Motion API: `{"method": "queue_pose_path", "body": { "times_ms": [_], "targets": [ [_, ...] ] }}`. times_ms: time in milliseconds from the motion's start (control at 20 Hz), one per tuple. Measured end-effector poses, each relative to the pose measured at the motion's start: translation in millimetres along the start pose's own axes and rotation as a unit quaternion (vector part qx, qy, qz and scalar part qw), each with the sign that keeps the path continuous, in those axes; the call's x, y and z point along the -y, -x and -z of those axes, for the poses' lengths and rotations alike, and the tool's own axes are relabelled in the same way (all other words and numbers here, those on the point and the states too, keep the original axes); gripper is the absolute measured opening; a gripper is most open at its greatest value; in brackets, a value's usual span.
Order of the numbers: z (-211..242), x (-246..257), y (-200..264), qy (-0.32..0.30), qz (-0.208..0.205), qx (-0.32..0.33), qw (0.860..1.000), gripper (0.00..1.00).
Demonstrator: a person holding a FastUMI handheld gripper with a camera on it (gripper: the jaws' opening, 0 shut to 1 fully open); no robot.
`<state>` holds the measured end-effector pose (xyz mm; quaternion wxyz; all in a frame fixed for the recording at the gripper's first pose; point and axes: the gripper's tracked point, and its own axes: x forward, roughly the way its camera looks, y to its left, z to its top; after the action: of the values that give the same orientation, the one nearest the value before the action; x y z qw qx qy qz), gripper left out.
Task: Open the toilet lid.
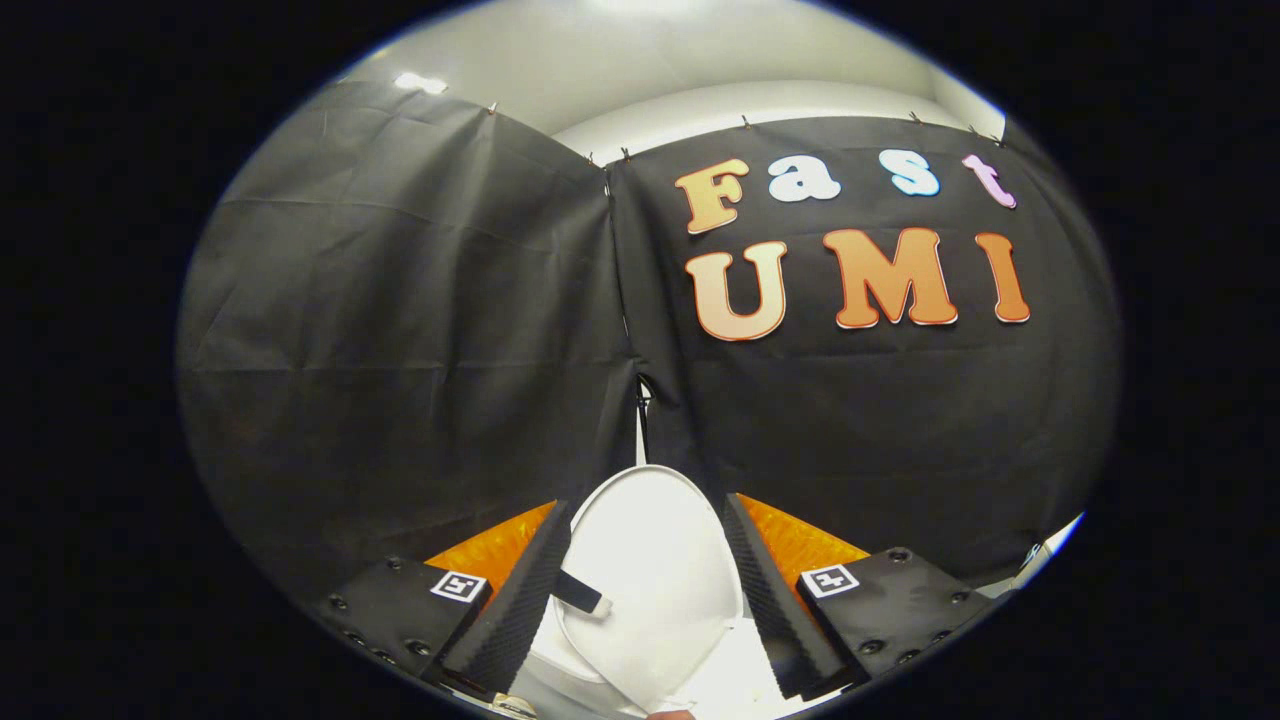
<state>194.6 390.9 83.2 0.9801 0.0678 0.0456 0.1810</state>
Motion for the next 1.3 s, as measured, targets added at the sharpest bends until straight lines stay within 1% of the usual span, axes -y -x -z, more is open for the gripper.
{"method": "queue_pose_path", "body": {
  "times_ms": [100,200,350,550,650,800,1000,1150,1300],
  "targets": [
    [-9,19,19,0.010,0.006,0.007,1.000,0.99],
    [-17,58,32,0.024,0.026,0.012,0.999,0.98],
    [-29,135,56,0.044,0.073,0.016,0.996,0.99],
    [-47,237,105,0.056,0.137,0.020,0.989,0.99],
    [-56,279,134,0.055,0.162,0.026,0.985,0.98],
    [-64,334,178,0.077,0.199,0.035,0.976,0.98],
    [-48,396,236,0.111,0.244,0.024,0.963,0.98],
    [-24,431,274,0.109,0.273,0.007,0.956,0.98],
    [0,452,306,0.107,0.292,-0.004,0.950,0.98]
  ]
}}
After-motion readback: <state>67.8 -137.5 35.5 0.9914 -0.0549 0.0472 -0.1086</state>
